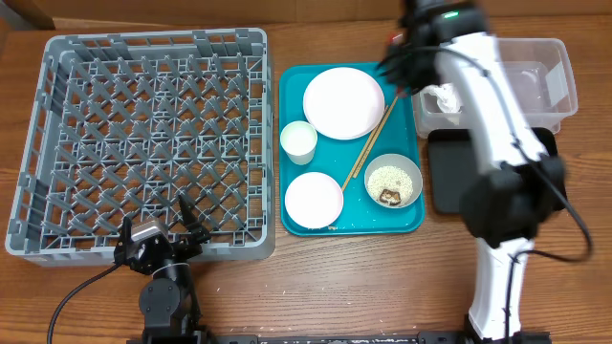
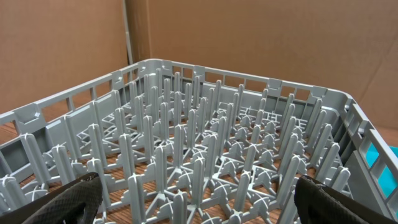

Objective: Sort waste into correct bins and load items into the dishwasher
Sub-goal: 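Grasp the red snack wrapper with the right gripper and drop it in the clear bin, then grasp the white rice bowl with the right gripper and lift it over the black tray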

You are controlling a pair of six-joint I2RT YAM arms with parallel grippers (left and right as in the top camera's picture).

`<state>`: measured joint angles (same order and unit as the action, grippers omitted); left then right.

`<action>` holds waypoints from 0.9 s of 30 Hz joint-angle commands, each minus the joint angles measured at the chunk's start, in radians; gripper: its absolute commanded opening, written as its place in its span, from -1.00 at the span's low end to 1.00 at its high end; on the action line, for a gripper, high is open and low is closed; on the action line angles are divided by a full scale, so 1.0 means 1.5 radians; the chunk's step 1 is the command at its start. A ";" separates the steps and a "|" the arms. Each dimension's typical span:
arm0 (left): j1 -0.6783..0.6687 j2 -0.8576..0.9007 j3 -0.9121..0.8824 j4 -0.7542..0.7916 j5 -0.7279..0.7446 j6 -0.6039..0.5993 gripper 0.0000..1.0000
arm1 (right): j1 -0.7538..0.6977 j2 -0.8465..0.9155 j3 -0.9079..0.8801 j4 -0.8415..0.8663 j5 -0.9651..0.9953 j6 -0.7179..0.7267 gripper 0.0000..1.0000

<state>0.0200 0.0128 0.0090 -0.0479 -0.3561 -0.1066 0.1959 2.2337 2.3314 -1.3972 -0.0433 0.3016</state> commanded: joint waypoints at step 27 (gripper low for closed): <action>-0.001 -0.006 -0.003 0.001 -0.008 -0.014 1.00 | 0.108 -0.141 -0.141 -0.075 0.033 0.062 0.17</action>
<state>0.0200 0.0128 0.0090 -0.0479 -0.3557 -0.1066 0.2790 2.0144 2.1963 -1.5246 -0.0181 0.3851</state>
